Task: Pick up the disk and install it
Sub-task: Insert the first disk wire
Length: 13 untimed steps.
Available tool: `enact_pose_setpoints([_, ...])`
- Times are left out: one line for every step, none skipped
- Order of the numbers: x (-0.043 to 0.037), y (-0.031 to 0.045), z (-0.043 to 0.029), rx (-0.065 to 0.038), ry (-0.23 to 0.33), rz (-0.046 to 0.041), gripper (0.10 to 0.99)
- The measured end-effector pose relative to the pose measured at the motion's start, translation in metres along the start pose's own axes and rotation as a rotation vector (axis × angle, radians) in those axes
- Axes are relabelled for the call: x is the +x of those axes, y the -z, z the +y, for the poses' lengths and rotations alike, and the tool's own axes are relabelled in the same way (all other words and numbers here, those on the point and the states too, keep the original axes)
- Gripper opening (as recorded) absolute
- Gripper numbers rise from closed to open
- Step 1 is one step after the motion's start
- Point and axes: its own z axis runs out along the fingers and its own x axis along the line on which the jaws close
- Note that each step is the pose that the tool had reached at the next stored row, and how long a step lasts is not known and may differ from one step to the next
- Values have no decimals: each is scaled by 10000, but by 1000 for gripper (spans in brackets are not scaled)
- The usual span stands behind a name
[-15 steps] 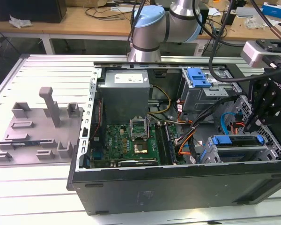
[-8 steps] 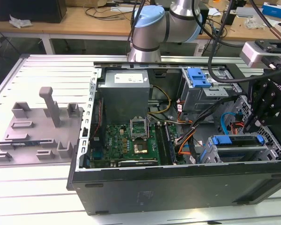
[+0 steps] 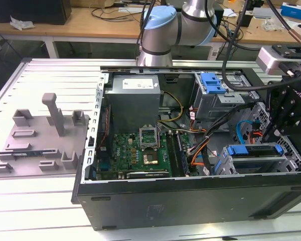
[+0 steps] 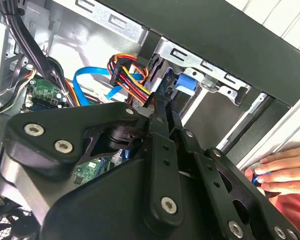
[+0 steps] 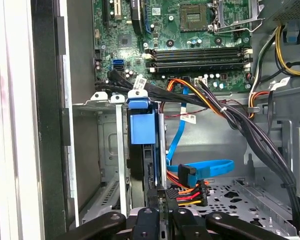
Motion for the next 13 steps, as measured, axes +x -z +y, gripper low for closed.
enact_pose_setpoints([0, 0, 0, 0, 0, 0, 169])
enact_pose_setpoints([0, 0, 0, 0, 0, 0, 169])
enact_pose_setpoints([0, 0, 0, 0, 0, 0, 169])
enact_pose_setpoints([1, 0, 0, -1, 0, 0, 169])
enact_pose_setpoints([4, 1, 0, 0, 0, 3, 169])
enact_pose_setpoints([8, 0, 0, 0, 1, 2, 169])
enact_pose_setpoints([11, -3, 0, -1, 0, -2, 169])
enact_pose_setpoints([16, -5, 2, -1, 0, 0, 169])
enact_pose_setpoints([19, -7, 2, -1, 0, -1, 169])
enact_pose_setpoints([20, -7, 3, -1, 1, 0, 169])
enact_pose_setpoints([21, -8, 2, 0, 1, 0, 169])
enact_pose_setpoints([23, -11, 2, 0, 0, 0, 169])
enact_pose_setpoints([26, -12, 2, 0, 1, 0, 169])
